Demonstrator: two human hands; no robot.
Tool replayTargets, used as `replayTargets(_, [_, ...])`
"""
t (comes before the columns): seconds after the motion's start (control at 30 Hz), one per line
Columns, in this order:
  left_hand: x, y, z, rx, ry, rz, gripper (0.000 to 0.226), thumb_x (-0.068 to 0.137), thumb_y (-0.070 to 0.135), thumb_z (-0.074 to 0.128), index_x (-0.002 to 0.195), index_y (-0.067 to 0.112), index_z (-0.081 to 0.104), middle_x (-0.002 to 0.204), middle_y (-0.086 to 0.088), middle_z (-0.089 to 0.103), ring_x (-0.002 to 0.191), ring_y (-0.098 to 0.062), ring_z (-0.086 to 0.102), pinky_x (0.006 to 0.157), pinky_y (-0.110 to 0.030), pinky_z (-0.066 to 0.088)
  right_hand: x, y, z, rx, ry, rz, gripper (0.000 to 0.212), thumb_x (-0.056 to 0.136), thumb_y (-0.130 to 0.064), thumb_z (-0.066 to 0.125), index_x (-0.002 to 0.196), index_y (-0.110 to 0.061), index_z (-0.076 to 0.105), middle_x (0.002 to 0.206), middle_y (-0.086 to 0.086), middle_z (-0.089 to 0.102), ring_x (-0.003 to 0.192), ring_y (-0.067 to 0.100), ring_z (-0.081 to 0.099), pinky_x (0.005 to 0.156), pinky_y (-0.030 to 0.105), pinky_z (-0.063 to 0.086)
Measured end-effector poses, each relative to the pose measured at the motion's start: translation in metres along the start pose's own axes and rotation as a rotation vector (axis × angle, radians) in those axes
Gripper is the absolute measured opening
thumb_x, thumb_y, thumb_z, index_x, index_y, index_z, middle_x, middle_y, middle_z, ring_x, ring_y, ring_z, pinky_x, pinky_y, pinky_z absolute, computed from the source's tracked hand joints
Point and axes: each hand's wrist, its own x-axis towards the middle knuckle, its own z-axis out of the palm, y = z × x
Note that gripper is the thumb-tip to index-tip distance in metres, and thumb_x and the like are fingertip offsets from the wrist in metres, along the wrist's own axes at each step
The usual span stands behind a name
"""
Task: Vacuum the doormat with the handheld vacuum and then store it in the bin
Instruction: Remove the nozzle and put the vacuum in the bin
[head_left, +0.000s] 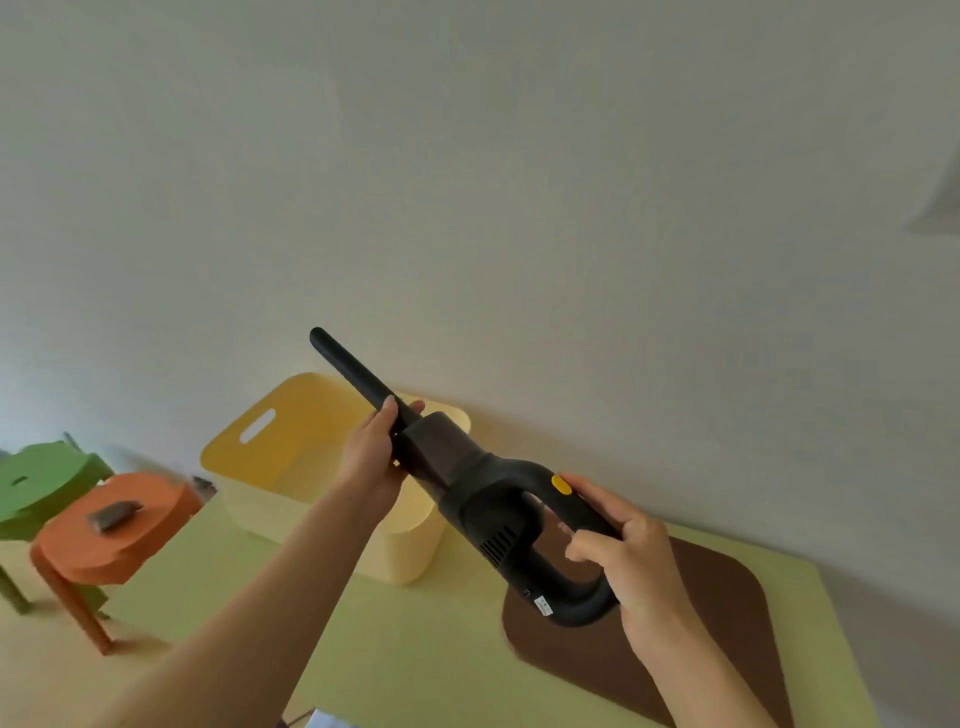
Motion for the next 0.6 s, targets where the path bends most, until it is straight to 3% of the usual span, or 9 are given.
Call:
replayTargets(0.2, [0.047, 0.021, -0.011, -0.168, 0.145, -0.014, 0.029, 0.097, 0.037, 0.045, 0.12, 0.018, 0.047, 0.108, -0.004, 0.069, 0.105, -0.024, 0.063, 0.094, -0.049, 0.049, 0.077, -0.011, 0.027, -0.296, -0.148, -0.118, 0.046, 0.071, 0.002, 0.063, 0.094, -0.037, 0.07, 0.085, -0.013, 0.073, 0.086, 0.007, 0.067, 0.066, 0.015, 0.05])
replayTargets(0.33, [0.073, 0.034, -0.036, -0.231, 0.234, -0.007, 0.038, 0.095, 0.038, 0.048, 0.126, 0.015, 0.048, 0.11, -0.003, 0.068, 0.104, -0.024, 0.064, 0.091, -0.049, 0.051, 0.122, -0.018, 0.074, -0.672, -0.146, -0.253, 0.037, 0.071, -0.021, 0.065, 0.103, -0.037, 0.064, 0.088, -0.018, 0.069, 0.084, 0.008, 0.063, 0.073, 0.03, 0.054])
replayTargets(0.47, [0.093, 0.051, -0.065, -0.253, 0.317, -0.002, 0.04, 0.092, 0.034, 0.055, 0.124, 0.012, 0.05, 0.108, -0.001, 0.067, 0.099, -0.02, 0.066, 0.069, -0.043, 0.055, 0.151, -0.019, 0.115, -0.743, -0.16, -0.255, 0.036, 0.074, -0.022, 0.063, 0.108, -0.034, 0.063, 0.094, -0.013, 0.068, 0.088, 0.014, 0.063, 0.075, 0.031, 0.054])
replayTargets(0.6, [0.114, 0.066, -0.082, -0.171, 0.354, 0.069, 0.037, 0.093, 0.028, 0.054, 0.123, 0.007, 0.053, 0.102, -0.001, 0.069, 0.093, -0.016, 0.065, 0.08, -0.036, 0.054, 0.172, -0.008, 0.146, -0.742, -0.164, -0.245, 0.037, 0.074, -0.021, 0.064, 0.11, -0.032, 0.063, 0.097, -0.011, 0.068, 0.088, 0.014, 0.062, 0.075, 0.034, 0.055])
